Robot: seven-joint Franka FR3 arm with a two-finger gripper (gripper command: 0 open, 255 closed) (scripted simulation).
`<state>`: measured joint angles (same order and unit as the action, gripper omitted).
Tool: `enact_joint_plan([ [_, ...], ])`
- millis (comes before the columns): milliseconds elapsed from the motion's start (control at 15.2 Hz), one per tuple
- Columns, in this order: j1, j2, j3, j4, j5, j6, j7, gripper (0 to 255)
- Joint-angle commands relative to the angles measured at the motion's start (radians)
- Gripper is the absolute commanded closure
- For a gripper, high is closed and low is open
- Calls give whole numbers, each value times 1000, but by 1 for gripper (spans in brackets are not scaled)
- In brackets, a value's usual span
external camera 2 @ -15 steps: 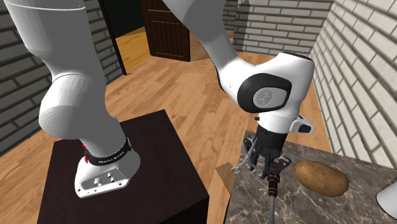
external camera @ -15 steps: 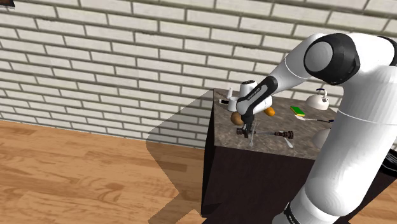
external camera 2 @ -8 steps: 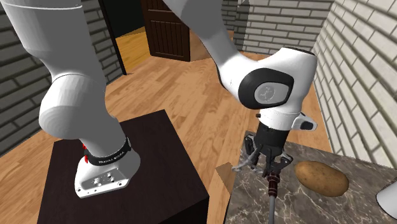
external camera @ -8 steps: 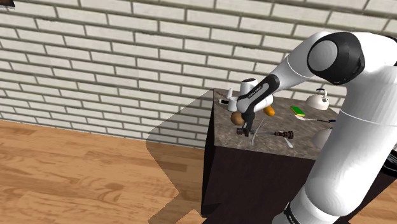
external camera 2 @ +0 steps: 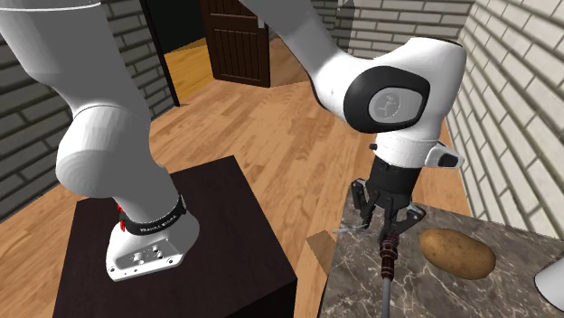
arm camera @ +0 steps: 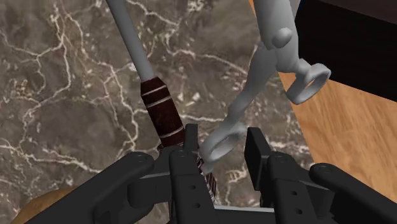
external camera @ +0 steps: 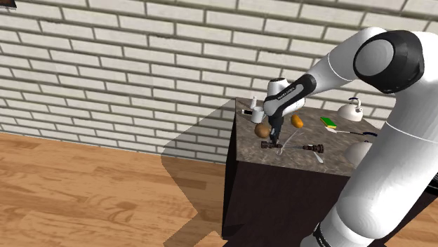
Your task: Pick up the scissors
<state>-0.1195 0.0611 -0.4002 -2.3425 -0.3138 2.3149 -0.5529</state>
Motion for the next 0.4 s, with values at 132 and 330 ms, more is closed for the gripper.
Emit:
enact_joint_plan([
  [132, 4, -44, 2, 15, -6, -59, -3, 255],
  [330, 5, -55, 3, 20, -8, -74, -4, 255],
])
